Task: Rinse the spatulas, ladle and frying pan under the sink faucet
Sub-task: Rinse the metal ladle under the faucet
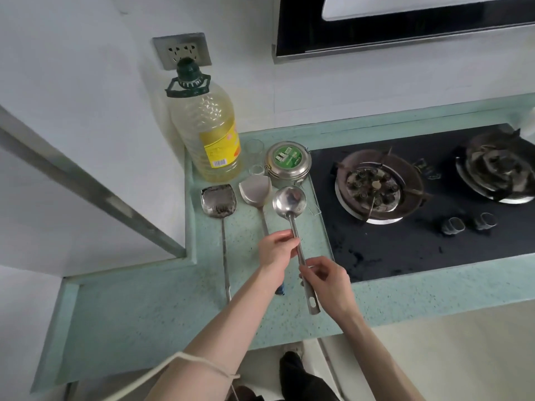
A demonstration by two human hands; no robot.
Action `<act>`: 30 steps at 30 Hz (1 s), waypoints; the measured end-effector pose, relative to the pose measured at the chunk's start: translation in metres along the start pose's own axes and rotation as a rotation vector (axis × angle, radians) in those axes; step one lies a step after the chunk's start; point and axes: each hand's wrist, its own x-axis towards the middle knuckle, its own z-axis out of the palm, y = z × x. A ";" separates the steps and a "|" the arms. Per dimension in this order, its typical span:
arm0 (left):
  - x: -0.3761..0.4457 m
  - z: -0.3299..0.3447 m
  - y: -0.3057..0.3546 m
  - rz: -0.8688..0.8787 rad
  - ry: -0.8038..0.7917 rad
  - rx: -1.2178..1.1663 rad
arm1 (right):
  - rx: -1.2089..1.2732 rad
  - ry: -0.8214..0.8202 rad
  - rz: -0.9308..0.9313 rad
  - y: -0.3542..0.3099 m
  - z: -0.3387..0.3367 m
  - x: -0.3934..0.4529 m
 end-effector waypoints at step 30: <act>0.079 0.036 -0.036 0.331 0.180 0.583 | -0.351 0.030 -0.022 0.048 0.024 0.092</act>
